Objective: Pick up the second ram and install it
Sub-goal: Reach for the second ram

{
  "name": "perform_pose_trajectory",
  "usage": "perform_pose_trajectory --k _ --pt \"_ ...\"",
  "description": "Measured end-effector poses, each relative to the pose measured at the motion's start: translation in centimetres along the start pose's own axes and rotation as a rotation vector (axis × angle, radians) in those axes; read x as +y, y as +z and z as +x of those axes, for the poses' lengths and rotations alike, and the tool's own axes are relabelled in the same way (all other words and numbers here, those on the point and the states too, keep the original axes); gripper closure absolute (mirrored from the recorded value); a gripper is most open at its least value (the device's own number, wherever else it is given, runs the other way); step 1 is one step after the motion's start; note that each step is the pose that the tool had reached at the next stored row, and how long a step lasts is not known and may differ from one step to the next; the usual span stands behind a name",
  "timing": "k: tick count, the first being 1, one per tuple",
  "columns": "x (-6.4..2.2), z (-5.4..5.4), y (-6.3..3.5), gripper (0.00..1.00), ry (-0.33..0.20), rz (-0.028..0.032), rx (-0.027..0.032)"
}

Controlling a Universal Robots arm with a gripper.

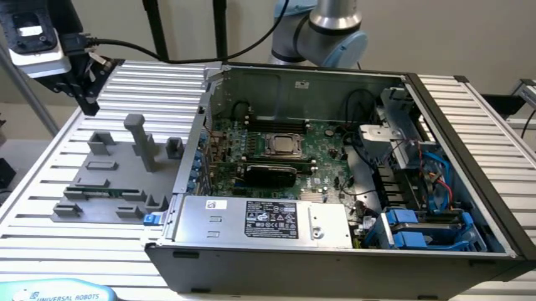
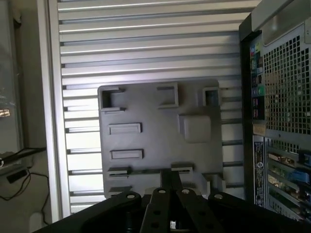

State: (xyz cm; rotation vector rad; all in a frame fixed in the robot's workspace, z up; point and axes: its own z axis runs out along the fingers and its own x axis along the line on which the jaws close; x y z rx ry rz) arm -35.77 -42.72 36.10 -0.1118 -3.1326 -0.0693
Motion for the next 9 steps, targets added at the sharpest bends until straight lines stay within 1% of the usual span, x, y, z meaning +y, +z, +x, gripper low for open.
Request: perform_pose_trajectory --k 2,5,9 --pt "-0.5 0.06 0.12 0.89 0.0 0.0003 0.0034" --pt "-0.99 0.27 0.35 0.89 0.0 0.0006 0.0065" --pt "-1.13 0.69 0.82 0.89 -0.007 0.0005 0.0077"
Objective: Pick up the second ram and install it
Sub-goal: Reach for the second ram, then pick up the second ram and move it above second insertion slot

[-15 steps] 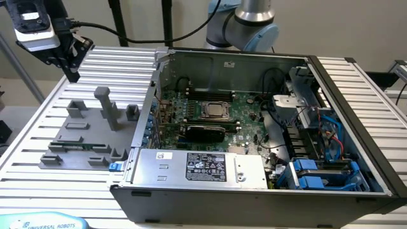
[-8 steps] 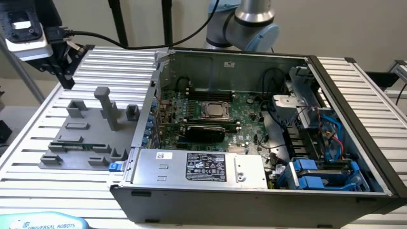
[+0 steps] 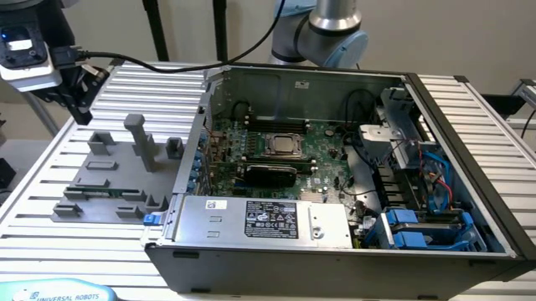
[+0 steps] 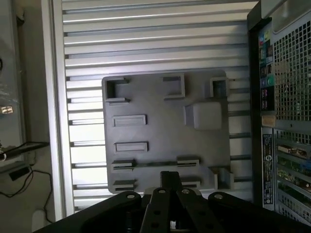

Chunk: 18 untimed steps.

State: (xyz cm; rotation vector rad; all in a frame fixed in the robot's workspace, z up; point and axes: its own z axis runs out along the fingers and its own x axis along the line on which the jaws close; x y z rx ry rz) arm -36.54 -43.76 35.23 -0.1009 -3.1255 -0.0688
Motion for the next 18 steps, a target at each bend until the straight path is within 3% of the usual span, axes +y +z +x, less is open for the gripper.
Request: perform_pose_trajectory --k 6,18 --pt "-0.05 0.3 0.75 0.89 -0.048 0.0008 0.0025" --pt "-0.06 0.31 0.8 0.89 -0.051 0.001 0.0038"
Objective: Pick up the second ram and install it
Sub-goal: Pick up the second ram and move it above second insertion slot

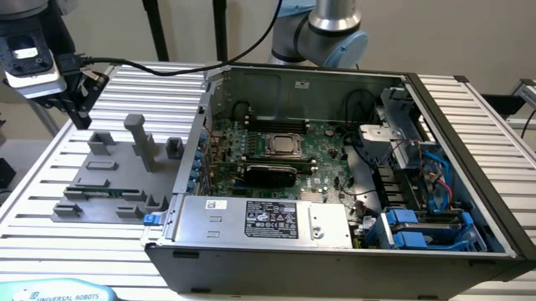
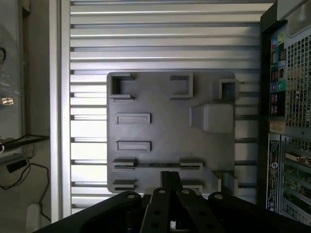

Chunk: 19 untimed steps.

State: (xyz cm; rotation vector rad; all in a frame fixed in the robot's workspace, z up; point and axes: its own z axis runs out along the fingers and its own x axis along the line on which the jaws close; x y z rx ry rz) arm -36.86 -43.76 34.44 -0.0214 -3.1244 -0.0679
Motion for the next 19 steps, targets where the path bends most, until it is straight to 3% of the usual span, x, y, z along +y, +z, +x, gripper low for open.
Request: perform_pose_trajectory --k 5,19 --pt "0.0 0.02 0.09 0.89 -0.014 0.0003 -0.0018" --pt "-0.02 0.02 0.66 0.89 -0.269 0.0044 0.0093"
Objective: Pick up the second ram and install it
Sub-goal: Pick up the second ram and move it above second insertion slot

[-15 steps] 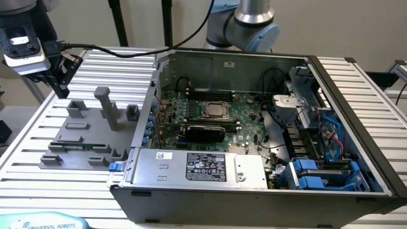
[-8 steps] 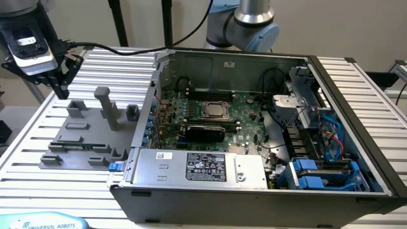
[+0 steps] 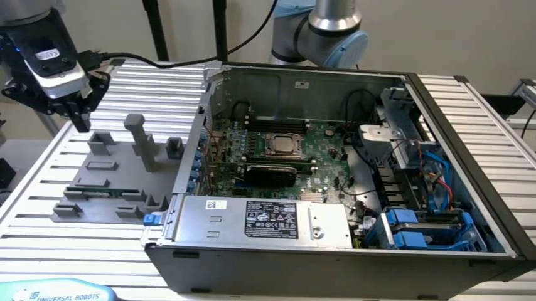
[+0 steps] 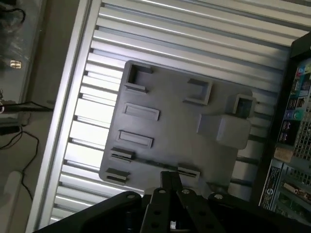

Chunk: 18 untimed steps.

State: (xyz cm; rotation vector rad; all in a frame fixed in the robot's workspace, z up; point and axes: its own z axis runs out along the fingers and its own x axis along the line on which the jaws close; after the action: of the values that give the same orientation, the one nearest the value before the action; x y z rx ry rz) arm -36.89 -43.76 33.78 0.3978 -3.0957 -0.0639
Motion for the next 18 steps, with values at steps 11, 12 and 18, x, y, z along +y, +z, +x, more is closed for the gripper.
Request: perform_pose_trajectory --k 11,12,18 --pt "-0.02 -0.01 0.47 0.89 -0.199 0.0029 0.0086" --pt "-0.03 -0.01 0.51 0.89 -0.217 0.0031 0.0094" --pt "-0.04 -0.01 0.8 0.89 -0.327 0.0047 0.0141"
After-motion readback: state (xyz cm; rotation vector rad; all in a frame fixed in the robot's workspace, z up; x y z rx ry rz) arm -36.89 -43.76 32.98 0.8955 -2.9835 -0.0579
